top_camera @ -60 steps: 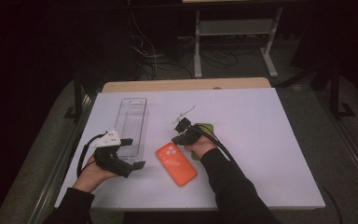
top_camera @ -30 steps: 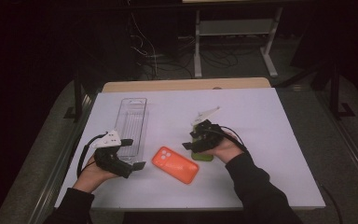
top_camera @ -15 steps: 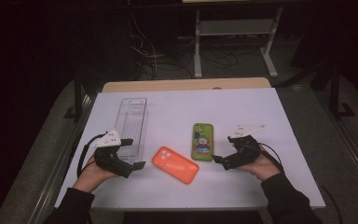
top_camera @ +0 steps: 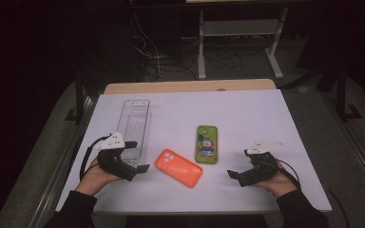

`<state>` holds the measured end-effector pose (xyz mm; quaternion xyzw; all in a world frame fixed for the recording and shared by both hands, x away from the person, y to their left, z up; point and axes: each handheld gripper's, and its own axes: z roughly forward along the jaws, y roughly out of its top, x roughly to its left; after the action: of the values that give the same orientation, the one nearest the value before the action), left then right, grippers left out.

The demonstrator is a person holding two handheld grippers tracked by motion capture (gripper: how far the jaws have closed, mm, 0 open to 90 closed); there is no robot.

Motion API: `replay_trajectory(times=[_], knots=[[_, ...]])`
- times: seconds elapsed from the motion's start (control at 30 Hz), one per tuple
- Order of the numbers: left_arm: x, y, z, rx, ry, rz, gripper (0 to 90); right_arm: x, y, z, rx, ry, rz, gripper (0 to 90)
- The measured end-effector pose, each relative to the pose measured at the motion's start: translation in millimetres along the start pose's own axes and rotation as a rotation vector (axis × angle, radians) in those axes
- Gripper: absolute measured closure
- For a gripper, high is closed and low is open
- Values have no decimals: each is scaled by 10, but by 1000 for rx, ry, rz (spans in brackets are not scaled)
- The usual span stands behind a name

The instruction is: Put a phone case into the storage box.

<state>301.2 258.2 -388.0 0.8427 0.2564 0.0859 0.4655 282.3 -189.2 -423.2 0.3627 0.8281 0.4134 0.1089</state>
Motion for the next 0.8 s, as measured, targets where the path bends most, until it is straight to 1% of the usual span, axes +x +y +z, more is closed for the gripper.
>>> replay_trajectory(times=[0.03,0.13,0.23,0.3,0.4,0.47,0.5,0.53,0.6,0.8], knots=[[1,1,-3,2,-1,0,0,6,37,-9,-4,5,-2,0],[1,-3,-2,-2,-2,-5,0,11,61,-10,-6,8,-6,0],[-6,-9,2,0,-3,-7,0,30,103,-8,3,17,-2,0],[-8,-10,-2,4,-2,-1,0,53,146,-3,11,25,-8,0],[-13,-9,-2,1,-1,-1,0,88,222,12,17,38,-26,0],[-14,-7,-2,1,-1,-2,0,104,273,32,19,45,-35,0],[-11,-5,0,0,-3,3,0,120,300,43,27,49,-27,0],[-14,-6,4,-1,-4,1,0,124,322,59,30,47,-38,0],[-16,-8,11,-4,-4,0,0,149,370,88,40,53,-30,0],[-11,-6,4,2,-2,4,0,204,524,191,49,66,-48,0]])
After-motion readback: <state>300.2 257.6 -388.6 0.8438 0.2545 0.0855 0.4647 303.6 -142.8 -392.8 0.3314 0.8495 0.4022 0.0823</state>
